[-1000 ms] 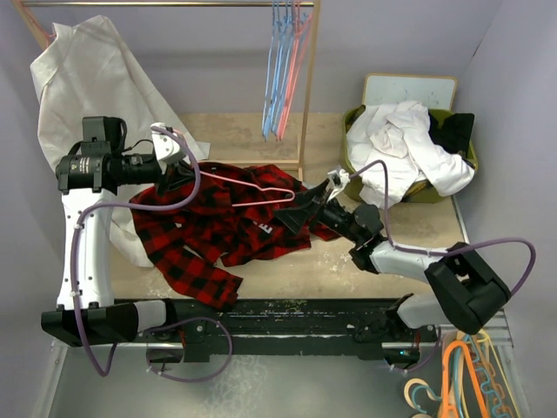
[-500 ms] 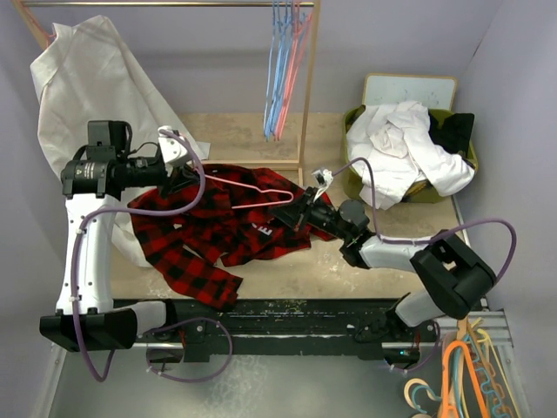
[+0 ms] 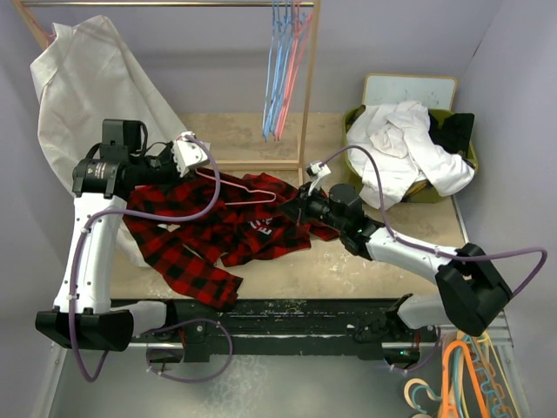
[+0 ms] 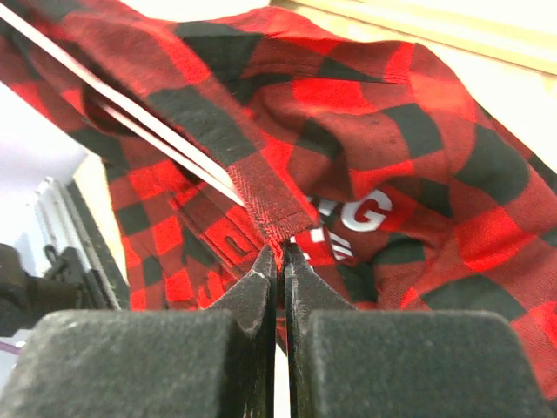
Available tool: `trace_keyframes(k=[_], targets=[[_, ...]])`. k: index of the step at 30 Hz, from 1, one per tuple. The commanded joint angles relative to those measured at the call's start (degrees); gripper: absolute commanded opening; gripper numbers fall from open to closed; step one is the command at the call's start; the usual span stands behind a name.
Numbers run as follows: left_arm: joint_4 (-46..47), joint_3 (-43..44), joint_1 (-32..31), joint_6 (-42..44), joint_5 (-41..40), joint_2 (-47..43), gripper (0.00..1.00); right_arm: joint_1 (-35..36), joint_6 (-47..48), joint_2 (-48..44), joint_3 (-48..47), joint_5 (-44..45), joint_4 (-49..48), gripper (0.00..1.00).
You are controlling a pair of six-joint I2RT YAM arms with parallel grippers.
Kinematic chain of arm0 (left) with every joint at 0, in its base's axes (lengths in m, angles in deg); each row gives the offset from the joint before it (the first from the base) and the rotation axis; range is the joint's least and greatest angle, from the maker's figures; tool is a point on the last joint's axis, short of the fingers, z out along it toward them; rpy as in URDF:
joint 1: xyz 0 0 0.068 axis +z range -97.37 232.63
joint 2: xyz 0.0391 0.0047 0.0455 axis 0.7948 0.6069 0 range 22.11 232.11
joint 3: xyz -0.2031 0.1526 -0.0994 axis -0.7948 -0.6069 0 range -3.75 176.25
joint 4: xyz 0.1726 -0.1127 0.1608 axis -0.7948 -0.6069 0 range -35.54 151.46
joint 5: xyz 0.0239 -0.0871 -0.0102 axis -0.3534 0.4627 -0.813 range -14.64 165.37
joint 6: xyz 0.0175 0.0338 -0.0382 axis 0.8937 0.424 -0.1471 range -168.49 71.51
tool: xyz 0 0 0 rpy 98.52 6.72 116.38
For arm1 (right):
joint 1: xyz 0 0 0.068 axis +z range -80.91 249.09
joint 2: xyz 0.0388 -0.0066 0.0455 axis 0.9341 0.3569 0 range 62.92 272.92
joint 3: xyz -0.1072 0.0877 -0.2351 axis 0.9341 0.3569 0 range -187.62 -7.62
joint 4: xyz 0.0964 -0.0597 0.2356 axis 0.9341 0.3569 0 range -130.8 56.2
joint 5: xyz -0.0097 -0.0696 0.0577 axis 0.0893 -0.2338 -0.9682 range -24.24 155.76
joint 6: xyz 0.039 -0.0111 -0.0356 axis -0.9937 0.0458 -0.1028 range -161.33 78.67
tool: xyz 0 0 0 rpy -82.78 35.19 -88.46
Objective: Place the shirt on the hanger
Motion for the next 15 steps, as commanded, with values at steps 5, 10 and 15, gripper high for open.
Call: trace_keyframes(k=[5, 10, 15], targets=[[9.4, -0.3, -2.8, -2.5, -10.0, -0.1, 0.00, 0.3, 6.2, -4.2, -13.1, 4.8, 26.1, 0.00], [13.4, -3.6, -9.5, -6.2, -16.3, -0.3, 0.00, 2.3, -0.1, -8.1, -18.4, -1.7, 23.3, 0.00], [16.5, -3.8, -11.4, -9.9, -17.6, -0.9, 0.00, 2.9, -3.5, -5.8, -23.1, -7.7, 20.2, 0.00]])
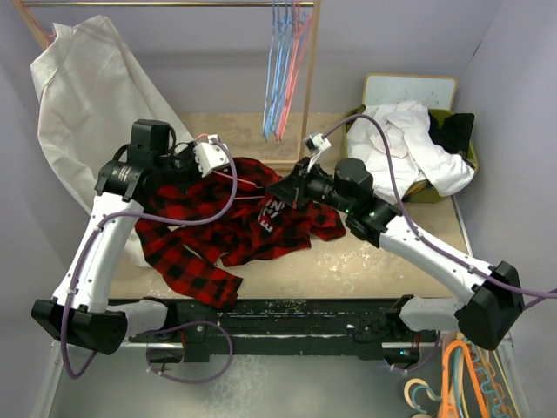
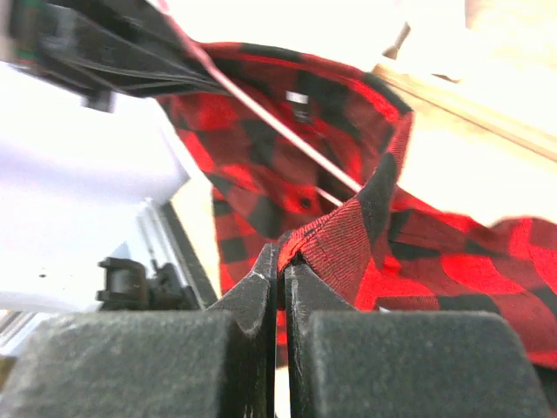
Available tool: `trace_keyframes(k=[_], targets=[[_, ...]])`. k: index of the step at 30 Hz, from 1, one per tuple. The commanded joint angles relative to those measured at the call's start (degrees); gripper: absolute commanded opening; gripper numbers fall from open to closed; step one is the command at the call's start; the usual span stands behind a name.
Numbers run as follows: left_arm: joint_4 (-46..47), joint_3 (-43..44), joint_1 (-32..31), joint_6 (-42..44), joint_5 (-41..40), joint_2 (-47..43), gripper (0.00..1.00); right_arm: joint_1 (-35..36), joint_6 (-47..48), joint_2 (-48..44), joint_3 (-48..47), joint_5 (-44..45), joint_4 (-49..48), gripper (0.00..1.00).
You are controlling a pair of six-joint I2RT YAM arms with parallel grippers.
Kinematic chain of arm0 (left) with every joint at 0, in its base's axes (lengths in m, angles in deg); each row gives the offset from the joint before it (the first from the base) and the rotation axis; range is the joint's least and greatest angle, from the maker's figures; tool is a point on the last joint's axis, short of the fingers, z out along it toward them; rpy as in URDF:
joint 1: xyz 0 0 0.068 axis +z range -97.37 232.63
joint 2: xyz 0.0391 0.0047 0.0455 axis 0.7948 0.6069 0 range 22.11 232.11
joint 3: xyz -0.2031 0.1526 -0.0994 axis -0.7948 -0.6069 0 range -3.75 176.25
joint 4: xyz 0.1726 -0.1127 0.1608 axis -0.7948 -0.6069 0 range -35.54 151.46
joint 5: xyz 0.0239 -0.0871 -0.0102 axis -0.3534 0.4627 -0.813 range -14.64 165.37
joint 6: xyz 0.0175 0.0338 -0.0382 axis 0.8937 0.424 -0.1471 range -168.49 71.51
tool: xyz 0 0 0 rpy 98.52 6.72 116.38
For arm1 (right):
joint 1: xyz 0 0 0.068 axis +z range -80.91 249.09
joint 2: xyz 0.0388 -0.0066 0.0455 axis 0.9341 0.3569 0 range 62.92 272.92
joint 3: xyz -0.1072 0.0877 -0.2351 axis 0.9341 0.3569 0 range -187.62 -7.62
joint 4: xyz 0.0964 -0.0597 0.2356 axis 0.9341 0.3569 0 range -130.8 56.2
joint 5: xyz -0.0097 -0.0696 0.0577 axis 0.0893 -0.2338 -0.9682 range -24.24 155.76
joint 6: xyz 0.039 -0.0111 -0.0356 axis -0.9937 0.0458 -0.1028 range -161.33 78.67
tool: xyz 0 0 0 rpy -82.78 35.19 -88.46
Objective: Place the shirt on the hanger
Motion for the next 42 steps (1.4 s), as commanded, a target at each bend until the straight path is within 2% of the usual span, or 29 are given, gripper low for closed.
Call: trace_keyframes(k=[1, 4, 9, 13, 14, 15, 16, 17, 18, 20, 23, 24, 25, 27, 33, 39, 42], targets=[[8.0, 0.8, -0.7, -6.3, -3.4, -1.4, 0.00, 1.0, -3.6, 1.6, -5.6, -7.0, -3.4, 0.00], [10.2, 3.0, -0.6, -11.8, -0.9, -1.5, 0.00, 3.4, -3.8, 4.5, -6.4, -7.3, -5.1, 0.00], [13.1, 6.5, 2.1, -23.1, 7.6, -1.2, 0.00, 6.1, -6.0, 6.0, -5.2, -8.4, -11.1, 0.00], [13.7, 6.9, 3.3, -27.3, 14.7, -1.1, 0.00, 6.8, -5.2, 6.1, -0.7, -10.9, -16.9, 0.00], [13.5, 6.5, 3.3, -27.4, 16.6, -1.2, 0.00, 7.1, -5.1, 5.8, 0.8, -11.9, -19.9, 0.13], [13.0, 6.0, 3.3, -26.6, 18.1, -1.4, 0.00, 7.2, -4.5, 4.9, 2.1, -12.1, -22.1, 0.40], [12.2, 5.4, 3.3, -25.3, 19.3, -1.5, 0.00, 7.4, -3.2, 3.0, 4.2, -11.2, -23.9, 0.80], [10.9, 5.0, 3.3, -23.7, 19.9, -1.7, 0.00, 7.5, -1.2, 0.3, 6.9, -9.8, -26.6, 0.97], [9.7, 4.7, 3.3, -21.8, 20.2, -1.7, 0.00, 7.5, 2.0, -3.4, 10.7, -8.3, -29.6, 1.00], [6.7, 4.6, 3.3, -18.6, 20.9, -1.6, 0.00, 7.5, 10.1, -10.1, 17.0, -5.0, -32.4, 1.00], [5.2, 3.7, 3.3, -14.9, 22.4, -2.1, 0.00, 7.6, 28.6, -15.7, 19.1, -11.0, -16.8, 1.00], [5.0, 3.4, 3.3, -14.5, 22.8, -2.1, 0.00, 7.5, 32.6, -17.3, 20.1, -11.8, -14.9, 1.00], [5.0, 3.1, 3.3, -14.0, 23.0, -2.1, 0.00, 7.5, 33.9, -18.7, 21.0, -13.0, -15.5, 1.00], [4.4, 2.3, 3.3, -11.8, 24.3, -1.9, 0.00, 7.5, 36.7, -20.9, 19.9, -16.7, -10.0, 1.00], [-2.7, 2.5, 3.2, -2.0, 28.8, -0.5, 0.00, 6.3, 48.7, -21.5, 11.0, -9.1, 6.8, 1.00], [-11.5, 3.0, 2.3, 8.3, 33.5, -0.4, 0.00, 0.4, 48.8, -17.6, 7.4, -8.3, 5.5, 0.93], [-13.9, 3.1, 1.9, 12.0, 33.5, -0.5, 0.00, -1.7, 46.8, -15.0, 6.4, -13.4, 4.0, 0.87]])
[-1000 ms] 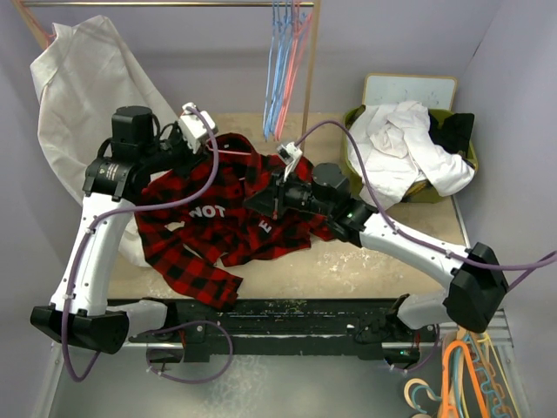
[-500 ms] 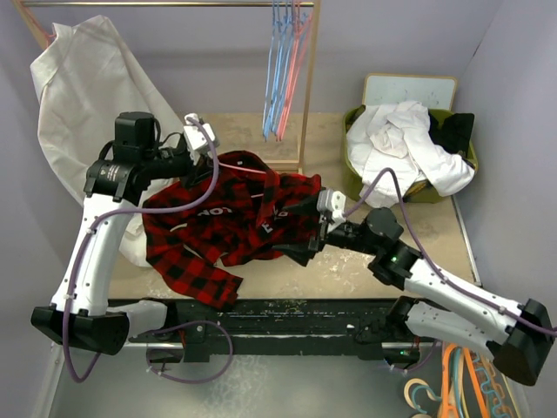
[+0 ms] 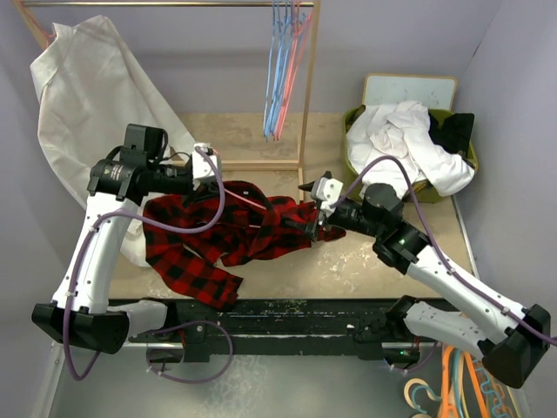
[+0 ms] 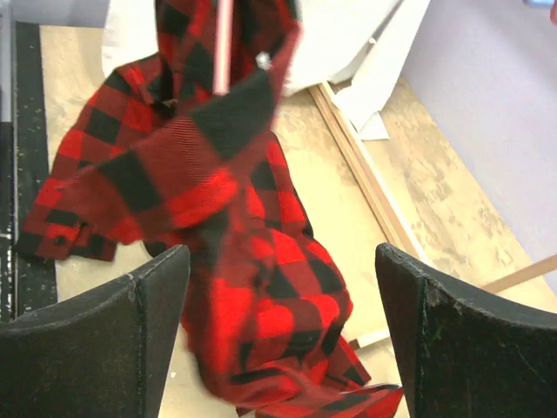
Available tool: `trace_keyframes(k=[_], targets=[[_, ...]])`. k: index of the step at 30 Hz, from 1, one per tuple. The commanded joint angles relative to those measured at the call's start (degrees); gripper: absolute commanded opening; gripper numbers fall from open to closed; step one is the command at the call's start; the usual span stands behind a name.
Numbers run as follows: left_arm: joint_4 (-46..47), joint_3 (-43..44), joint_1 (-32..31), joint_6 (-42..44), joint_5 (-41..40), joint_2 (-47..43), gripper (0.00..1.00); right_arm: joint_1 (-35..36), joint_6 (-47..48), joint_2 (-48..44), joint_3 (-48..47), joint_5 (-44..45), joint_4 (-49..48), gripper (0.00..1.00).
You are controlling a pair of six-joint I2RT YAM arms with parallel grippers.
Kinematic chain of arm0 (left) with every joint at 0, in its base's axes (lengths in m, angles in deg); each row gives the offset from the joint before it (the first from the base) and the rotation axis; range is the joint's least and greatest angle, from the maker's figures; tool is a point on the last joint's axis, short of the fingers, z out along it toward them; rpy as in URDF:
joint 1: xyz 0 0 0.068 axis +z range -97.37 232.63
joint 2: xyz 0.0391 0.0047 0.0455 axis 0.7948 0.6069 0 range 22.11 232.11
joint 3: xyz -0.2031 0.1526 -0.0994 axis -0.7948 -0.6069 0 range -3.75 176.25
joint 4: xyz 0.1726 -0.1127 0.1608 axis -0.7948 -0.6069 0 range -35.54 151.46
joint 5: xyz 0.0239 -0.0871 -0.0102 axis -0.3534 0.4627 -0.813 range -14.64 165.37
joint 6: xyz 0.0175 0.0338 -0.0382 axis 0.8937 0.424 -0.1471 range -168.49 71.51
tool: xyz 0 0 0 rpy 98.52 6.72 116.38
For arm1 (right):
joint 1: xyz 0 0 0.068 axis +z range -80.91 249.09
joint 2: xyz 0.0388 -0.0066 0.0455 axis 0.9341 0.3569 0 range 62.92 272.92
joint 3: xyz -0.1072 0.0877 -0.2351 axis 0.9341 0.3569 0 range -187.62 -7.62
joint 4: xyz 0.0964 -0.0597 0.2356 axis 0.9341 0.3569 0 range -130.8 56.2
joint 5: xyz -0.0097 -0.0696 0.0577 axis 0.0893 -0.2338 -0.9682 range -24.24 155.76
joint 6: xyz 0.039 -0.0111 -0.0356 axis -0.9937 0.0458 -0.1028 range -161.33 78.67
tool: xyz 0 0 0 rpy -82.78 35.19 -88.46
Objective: Place the shirt on the hanger
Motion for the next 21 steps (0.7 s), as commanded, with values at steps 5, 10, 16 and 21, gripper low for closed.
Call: trace_keyframes(k=[5, 10, 16, 21], targets=[[-2.7, 1.3, -0.9, 8.3, 6.0, -0.4, 0.00, -2.5, -0.3, 10.6, -9.7, -12.4, 6.9, 0.62], [-0.9, 2.1, -1.2, 8.0, 7.8, 0.4, 0.00, -2.5, -1.4, 13.1, -11.6, -16.5, 10.1, 0.54], [-4.9, 1.3, -4.0, 13.9, 6.3, 1.7, 0.00, -2.6, -1.1, 12.5, -11.7, -15.9, 8.5, 0.58], [-0.7, -0.4, -5.2, 11.3, 6.5, 1.3, 0.00, -2.6, -2.1, 15.4, -14.7, -17.9, 9.8, 0.54]])
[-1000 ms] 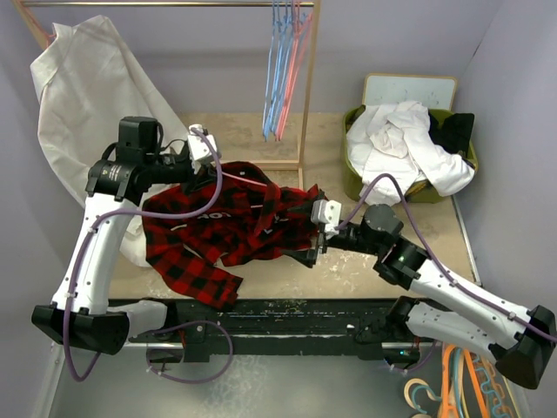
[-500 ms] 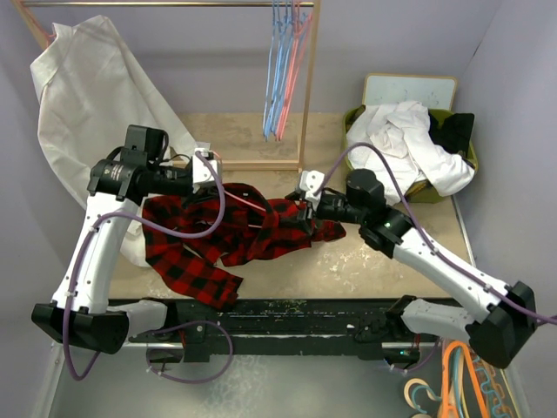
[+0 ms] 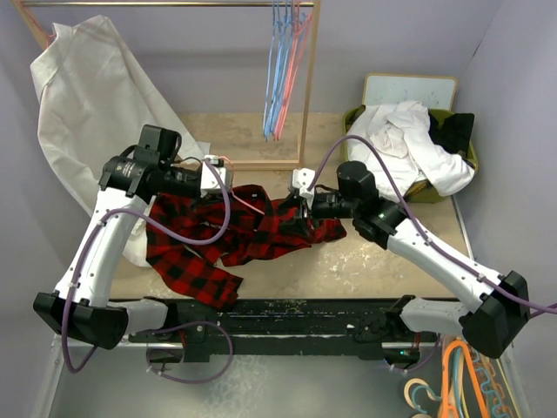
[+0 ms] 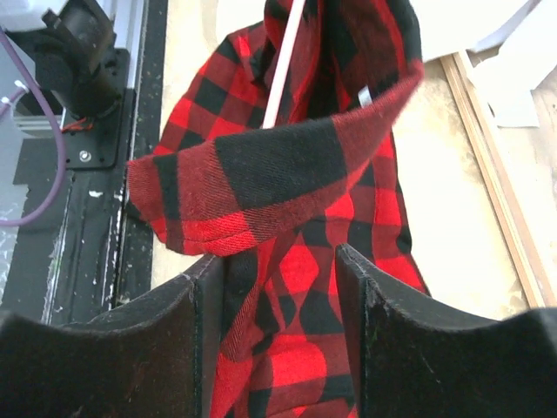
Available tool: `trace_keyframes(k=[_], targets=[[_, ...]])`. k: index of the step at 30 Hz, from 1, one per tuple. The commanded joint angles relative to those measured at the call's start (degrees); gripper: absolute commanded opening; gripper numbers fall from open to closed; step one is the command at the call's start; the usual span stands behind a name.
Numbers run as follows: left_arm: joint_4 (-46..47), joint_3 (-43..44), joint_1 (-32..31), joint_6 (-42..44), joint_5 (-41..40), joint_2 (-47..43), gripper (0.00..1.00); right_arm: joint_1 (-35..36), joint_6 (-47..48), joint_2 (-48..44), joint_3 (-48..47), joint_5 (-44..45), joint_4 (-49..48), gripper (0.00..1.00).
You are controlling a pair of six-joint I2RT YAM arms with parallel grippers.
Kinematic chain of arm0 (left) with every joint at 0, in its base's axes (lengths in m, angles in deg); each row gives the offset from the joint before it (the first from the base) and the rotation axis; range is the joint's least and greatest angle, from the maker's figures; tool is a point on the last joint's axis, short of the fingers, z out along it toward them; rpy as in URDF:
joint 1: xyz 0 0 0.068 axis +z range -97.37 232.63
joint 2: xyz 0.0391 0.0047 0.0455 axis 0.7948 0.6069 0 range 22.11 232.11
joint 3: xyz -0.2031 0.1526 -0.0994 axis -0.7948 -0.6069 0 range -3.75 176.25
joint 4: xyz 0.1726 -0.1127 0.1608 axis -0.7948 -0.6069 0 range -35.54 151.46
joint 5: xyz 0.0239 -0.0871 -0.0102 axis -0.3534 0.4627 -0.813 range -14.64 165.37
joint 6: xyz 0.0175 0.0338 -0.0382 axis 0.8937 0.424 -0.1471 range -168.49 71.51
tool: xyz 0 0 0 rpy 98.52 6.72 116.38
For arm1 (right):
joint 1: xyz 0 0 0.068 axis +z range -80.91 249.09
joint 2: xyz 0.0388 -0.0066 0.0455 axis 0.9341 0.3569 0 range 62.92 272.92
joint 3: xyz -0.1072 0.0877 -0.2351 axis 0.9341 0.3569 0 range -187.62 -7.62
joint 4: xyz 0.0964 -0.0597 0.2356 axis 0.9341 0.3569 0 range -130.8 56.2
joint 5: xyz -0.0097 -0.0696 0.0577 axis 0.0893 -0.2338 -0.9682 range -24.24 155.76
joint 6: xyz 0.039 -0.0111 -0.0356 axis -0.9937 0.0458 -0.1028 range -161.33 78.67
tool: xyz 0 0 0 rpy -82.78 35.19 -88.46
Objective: Place the shirt on the hanger
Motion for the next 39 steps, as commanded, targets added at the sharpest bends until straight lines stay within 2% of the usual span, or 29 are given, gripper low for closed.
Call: trace_keyframes(k=[1, 5, 14, 15, 17, 19, 22, 23, 26, 27, 28, 32, 35, 37, 39], targets=[[3.5, 0.0, -1.1, 0.0, 3.8, -0.4, 0.00, -0.1, -1.4, 2.0, -4.8, -2.8, -0.6, 0.51], [6.0, 0.7, -1.2, -2.1, 3.7, 0.2, 0.00, 0.0, -1.1, 3.9, -5.8, -2.5, 1.4, 0.30], [7.2, 1.1, -2.2, -3.9, 4.0, 1.3, 0.00, -0.1, -1.7, 4.3, -4.7, -3.5, 0.5, 0.23], [7.4, 1.1, -2.3, -4.0, 4.0, 1.3, 0.00, -0.1, -1.8, 4.4, -4.4, -3.7, 0.5, 0.17], [7.6, 1.2, -2.4, -4.1, 3.9, 1.5, 0.00, 0.0, -2.2, 4.6, -4.1, -4.3, 0.3, 0.00], [8.0, 1.2, -2.4, -4.6, 3.6, 1.7, 0.00, -0.1, -2.8, 4.4, -3.3, -3.9, -0.2, 0.00], [10.0, 1.2, -2.4, -7.1, 2.6, 1.9, 0.00, -0.1, -6.9, 1.4, 1.2, 0.1, -5.7, 0.00], [10.7, 1.1, -2.4, -8.4, 1.7, 1.9, 0.10, 0.0, -9.7, 0.5, 2.9, 2.8, -8.3, 0.00], [10.1, 1.5, -2.4, -10.0, -2.1, 1.8, 0.62, -0.1, -17.8, -4.0, 7.0, 11.7, -13.9, 0.00], [9.2, 1.8, -2.4, -9.7, -3.3, 1.7, 0.89, 0.0, -19.6, -5.3, 8.3, 13.2, -15.2, 0.00], [8.2, 2.1, -2.4, -9.4, -4.5, 1.5, 0.99, 0.0, -21.6, -6.4, 9.7, 13.9, -16.5, 0.00], [2.2, 3.9, -2.4, -6.3, -5.6, 0.8, 0.99, 0.4, -25.2, -8.9, 12.4, 15.7, -18.1, 0.00], [-0.3, 5.6, -2.4, -4.9, -6.9, 0.5, 0.99, 0.7, -25.4, -8.4, 12.1, 13.9, -18.1, 0.00], [1.5, 6.4, -2.3, -6.5, -11.7, 0.3, 0.99, 0.9, -24.9, -7.7, 12.0, 11.8, -18.2, 0.00], [7.0, 5.9, -2.2, -10.5, -20.3, 0.4, 0.99, 0.9, -24.7, -6.9, 11.4, 11.2, -17.1, 0.00]])
